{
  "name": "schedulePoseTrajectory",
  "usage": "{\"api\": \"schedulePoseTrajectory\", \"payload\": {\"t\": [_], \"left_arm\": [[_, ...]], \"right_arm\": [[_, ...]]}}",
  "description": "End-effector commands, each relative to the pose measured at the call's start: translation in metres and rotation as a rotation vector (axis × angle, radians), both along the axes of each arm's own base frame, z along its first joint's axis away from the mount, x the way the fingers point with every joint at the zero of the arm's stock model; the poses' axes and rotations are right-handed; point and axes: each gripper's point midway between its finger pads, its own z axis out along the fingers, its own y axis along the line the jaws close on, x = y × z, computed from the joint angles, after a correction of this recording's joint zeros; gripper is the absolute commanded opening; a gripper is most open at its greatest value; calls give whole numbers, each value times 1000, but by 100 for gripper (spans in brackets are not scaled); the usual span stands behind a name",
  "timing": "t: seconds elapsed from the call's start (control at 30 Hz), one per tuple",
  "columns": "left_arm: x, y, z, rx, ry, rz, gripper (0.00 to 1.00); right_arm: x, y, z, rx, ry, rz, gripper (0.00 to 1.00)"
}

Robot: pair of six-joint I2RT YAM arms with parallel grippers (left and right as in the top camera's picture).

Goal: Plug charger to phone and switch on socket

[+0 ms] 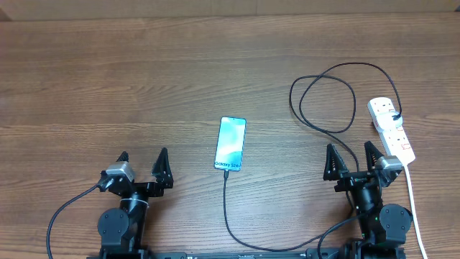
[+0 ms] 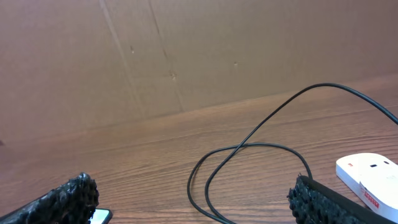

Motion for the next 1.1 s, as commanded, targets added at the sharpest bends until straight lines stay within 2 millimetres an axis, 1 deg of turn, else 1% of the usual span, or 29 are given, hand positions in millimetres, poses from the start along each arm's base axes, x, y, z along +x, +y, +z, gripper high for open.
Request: {"api": "schedulePoseTrajectory", "payload": {"t": [0.0,0.1,0.4,0.6,0.73,1.07], "left_arm": [[0,2,0,21,-6,11,100],[0,2,0,57,-8,11,100],[0,2,0,63,-8,13,100],[0,2,0,221,-17,-1,100],[0,3,-1,277,-19,2,100],[0,5,0,282,-19,6,99]], "right_arm": [[0,-2,-1,-6,-7,-11,100],[0,-2,-1,-6,-7,-11,100],[0,-2,-1,-6,-7,-11,100],[0,-2,-1,-6,-7,-11,100],[0,-2,-1,-6,-7,-11,100],[0,-2,-1,-6,-7,-11,100]]}}
